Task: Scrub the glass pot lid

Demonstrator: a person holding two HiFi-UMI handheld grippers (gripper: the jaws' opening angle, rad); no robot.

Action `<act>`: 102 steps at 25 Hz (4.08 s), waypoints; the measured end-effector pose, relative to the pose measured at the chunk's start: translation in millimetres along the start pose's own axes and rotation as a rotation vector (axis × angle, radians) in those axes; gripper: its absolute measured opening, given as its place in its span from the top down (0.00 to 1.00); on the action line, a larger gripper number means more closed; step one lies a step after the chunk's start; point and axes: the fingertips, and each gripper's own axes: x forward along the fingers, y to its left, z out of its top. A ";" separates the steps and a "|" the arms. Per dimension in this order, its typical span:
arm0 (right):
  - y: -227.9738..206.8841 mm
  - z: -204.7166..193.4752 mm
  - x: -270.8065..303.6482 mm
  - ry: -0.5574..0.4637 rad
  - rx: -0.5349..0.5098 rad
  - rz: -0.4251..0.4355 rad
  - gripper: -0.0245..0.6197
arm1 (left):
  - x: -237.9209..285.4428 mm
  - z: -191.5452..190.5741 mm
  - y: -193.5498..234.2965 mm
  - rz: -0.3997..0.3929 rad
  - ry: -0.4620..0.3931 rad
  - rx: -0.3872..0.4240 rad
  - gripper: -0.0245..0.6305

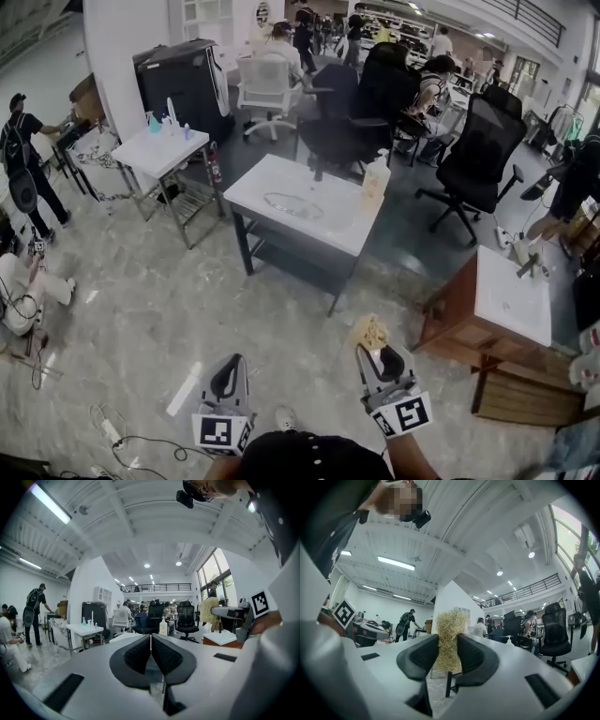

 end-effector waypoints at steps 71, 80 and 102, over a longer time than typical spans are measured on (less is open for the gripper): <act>-271.1 -126.4 418.7 0.032 0.017 -0.009 0.75 | 473.2 -0.1 159.6 0.007 0.078 -0.063 0.92; -293.9 -115.8 518.4 0.010 -0.029 -0.065 0.75 | 568.8 36.9 227.4 -0.073 0.027 -0.056 0.92; -295.8 -175.4 659.0 0.157 -0.050 -0.041 0.75 | 698.3 -14.7 316.6 -0.205 0.206 -0.147 0.92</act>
